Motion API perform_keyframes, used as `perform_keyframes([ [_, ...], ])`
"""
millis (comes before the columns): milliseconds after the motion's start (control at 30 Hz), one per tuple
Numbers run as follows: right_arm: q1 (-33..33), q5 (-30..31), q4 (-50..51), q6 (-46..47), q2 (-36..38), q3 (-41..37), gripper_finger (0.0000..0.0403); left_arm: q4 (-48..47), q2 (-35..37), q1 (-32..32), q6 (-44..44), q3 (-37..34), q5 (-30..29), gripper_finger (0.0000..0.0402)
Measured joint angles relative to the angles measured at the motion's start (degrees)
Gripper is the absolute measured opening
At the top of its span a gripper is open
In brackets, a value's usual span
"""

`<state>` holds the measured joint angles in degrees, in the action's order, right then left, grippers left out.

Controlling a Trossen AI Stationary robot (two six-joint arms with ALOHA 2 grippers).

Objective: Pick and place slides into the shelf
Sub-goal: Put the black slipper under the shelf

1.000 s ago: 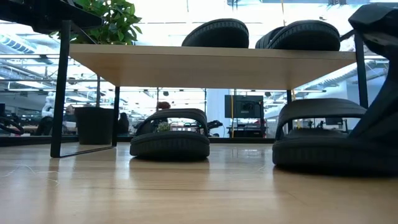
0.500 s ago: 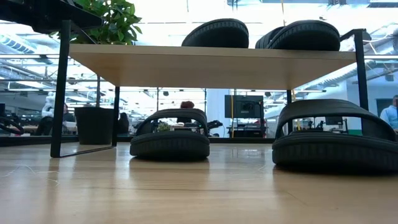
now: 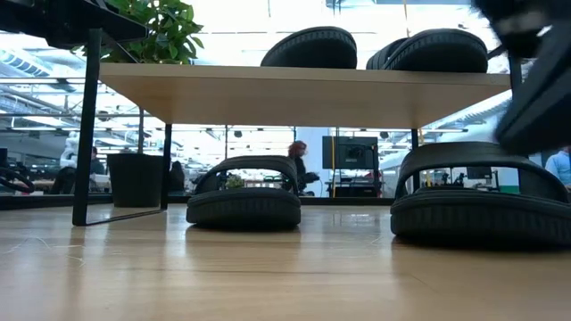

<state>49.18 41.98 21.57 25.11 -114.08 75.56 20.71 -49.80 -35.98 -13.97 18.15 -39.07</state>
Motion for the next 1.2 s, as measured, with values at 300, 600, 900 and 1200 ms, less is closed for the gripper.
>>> perform_keyframes([
  [300,-5.58,-4.94,-4.14,-2.03,0.02,-2.14,0.0004,0.04,0.0,0.01,-0.27,0.0,0.0,0.0021],
  [600,-5.62,-8.63,-4.6,7.56,0.21,-6.64,0.0004,-0.65,0.0,0.0,-0.21,0.0,0.01,0.0021],
  [900,-2.07,-8.35,1.57,16.49,0.7,-7.82,0.0004,-0.94,0.0,-0.01,-0.27,0.02,0.01,0.0021],
  [1200,-1.56,-5.34,-1.1,13.06,2.39,-7.9,0.0004,-0.9,0.0,-0.01,0.03,0.02,0.02,0.0021],
])
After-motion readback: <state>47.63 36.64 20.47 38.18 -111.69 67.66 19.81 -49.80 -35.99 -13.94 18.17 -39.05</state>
